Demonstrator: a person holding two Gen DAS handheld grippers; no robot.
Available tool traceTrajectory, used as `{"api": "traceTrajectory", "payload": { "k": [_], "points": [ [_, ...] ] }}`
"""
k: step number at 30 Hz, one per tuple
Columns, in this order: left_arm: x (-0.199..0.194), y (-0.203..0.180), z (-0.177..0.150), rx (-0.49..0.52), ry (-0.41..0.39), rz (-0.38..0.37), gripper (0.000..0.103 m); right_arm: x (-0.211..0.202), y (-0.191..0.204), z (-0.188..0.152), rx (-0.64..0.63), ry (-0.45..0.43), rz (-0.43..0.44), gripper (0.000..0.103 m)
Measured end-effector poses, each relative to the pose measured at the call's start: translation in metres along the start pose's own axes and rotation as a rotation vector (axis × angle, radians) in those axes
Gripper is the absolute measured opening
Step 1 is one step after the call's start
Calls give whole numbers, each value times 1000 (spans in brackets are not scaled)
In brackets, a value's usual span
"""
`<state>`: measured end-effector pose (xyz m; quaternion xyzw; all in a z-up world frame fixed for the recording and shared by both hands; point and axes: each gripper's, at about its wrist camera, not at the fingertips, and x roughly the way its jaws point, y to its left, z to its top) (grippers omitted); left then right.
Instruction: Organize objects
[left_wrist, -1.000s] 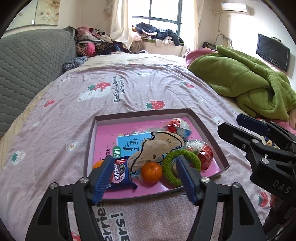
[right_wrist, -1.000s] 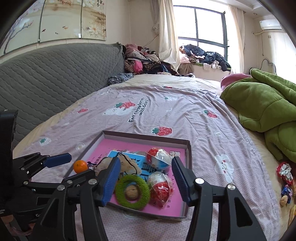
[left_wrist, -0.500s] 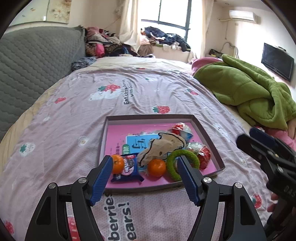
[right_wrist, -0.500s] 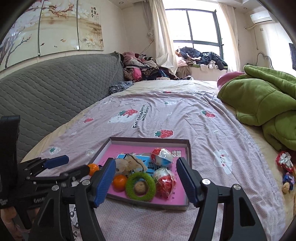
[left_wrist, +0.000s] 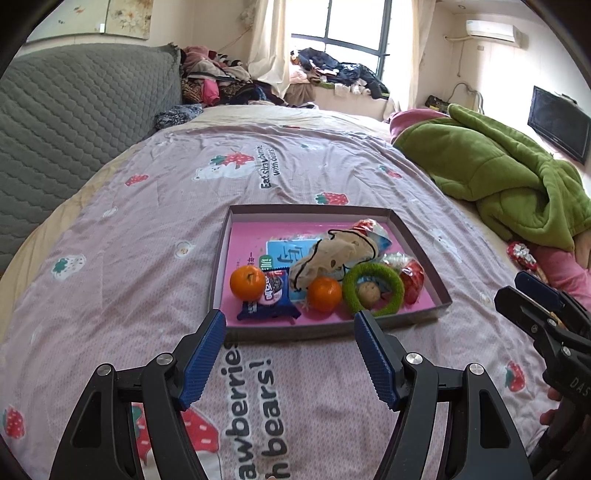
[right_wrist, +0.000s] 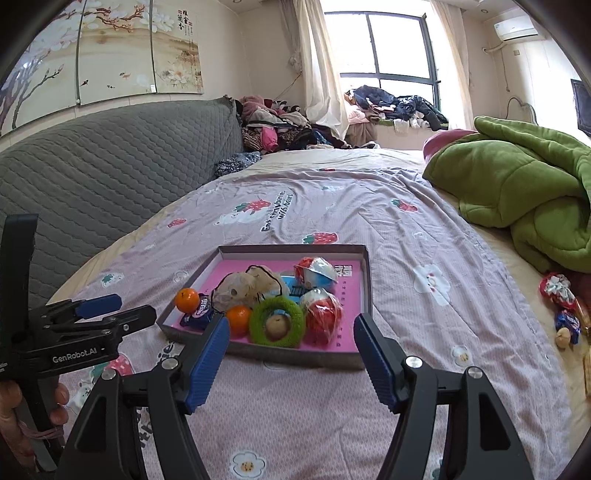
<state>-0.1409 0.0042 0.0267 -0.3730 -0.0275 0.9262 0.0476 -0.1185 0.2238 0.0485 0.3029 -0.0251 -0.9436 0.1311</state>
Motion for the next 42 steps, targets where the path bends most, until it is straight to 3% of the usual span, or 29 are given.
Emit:
{"api": "traceTrajectory", "payload": {
  "k": [24, 42],
  "points": [
    [-13, 2, -32, -1, 2, 16, 73, -9, 6, -23, -12, 23, -30, 69],
    [-5, 3, -50, 11, -17, 10, 73, 11, -1, -47, 3, 44, -50, 69]
  ]
}}
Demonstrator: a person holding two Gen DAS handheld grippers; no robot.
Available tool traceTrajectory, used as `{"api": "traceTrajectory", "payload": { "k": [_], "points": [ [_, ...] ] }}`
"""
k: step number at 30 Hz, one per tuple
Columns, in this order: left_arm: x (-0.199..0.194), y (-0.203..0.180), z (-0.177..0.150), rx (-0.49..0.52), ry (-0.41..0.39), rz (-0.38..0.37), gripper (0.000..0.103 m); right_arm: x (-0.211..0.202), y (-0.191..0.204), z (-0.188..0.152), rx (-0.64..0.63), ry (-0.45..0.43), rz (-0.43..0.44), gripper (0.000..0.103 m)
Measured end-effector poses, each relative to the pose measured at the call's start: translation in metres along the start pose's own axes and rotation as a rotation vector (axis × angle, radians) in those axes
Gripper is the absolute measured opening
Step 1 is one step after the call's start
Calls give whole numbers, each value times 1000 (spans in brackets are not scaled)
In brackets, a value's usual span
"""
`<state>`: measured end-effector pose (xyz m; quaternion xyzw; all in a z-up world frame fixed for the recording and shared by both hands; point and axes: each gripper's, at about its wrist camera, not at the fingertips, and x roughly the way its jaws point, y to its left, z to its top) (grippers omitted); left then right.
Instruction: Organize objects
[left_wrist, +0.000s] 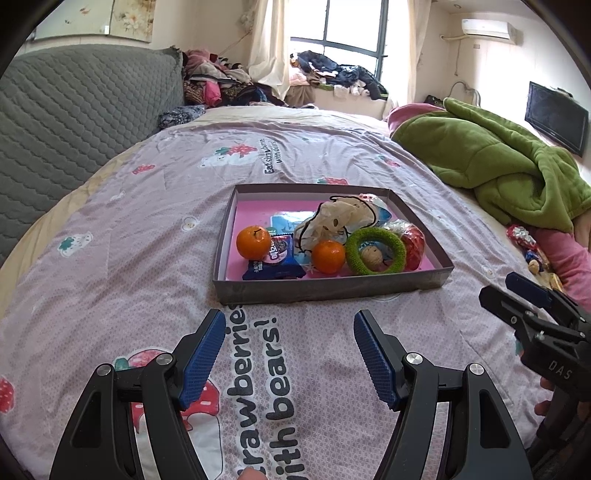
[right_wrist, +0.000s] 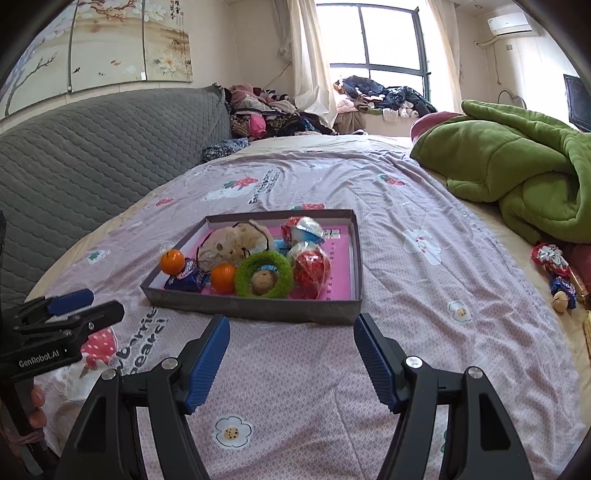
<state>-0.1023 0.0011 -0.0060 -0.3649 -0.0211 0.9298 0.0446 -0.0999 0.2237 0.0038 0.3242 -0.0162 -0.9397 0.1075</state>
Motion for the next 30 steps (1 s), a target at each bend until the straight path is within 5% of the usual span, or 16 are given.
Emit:
{"api": "traceTrajectory", "payload": {
  "k": [30],
  "points": [
    [42, 9, -30, -7, 40, 31, 74, 32, -6, -40, -1, 58, -47, 69]
  ]
}}
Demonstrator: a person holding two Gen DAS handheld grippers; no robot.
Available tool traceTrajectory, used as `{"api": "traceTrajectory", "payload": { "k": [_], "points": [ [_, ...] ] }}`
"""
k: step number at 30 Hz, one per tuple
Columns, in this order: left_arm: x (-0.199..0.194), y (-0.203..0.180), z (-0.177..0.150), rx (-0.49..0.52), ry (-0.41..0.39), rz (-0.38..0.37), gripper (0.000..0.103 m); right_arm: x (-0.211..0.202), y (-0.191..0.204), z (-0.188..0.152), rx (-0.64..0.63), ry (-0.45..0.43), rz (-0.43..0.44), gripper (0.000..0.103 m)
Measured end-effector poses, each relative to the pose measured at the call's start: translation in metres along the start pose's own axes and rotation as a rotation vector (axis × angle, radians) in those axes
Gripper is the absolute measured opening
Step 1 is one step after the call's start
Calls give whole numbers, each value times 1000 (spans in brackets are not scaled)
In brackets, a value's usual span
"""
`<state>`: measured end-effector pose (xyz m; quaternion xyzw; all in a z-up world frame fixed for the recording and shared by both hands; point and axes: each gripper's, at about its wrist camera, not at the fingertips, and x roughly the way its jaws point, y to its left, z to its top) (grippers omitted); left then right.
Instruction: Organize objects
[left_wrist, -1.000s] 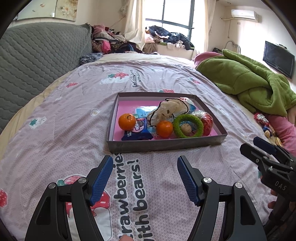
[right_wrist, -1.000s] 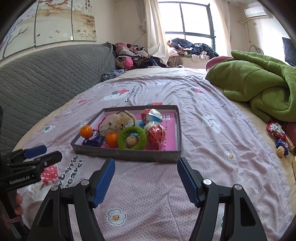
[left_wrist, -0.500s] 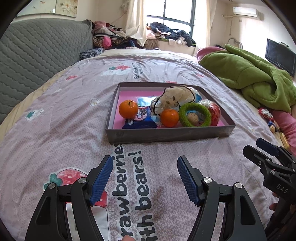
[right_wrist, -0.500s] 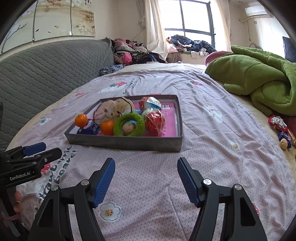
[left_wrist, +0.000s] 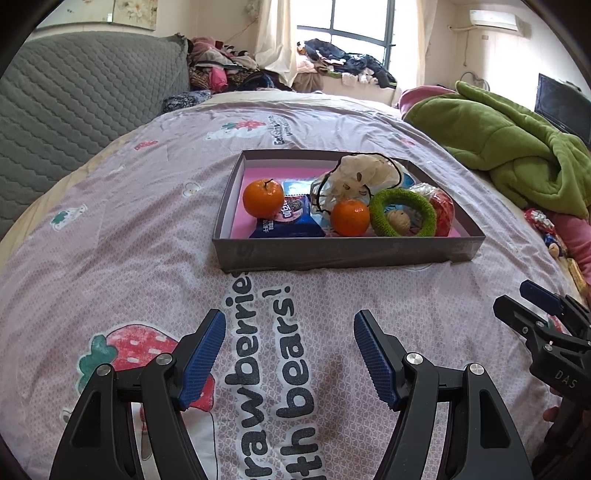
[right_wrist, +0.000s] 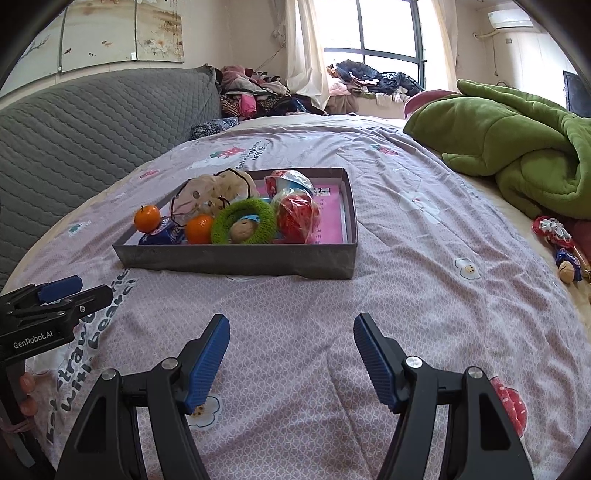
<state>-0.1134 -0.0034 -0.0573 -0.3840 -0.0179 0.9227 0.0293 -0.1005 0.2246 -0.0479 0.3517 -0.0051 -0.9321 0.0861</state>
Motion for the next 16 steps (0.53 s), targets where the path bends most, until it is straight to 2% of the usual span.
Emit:
{"api": "traceTrajectory", "payload": {
  "k": [16],
  "points": [
    [7, -4, -4, 16, 8, 3, 74, 7, -5, 0, 16, 17, -9, 69]
  ]
}}
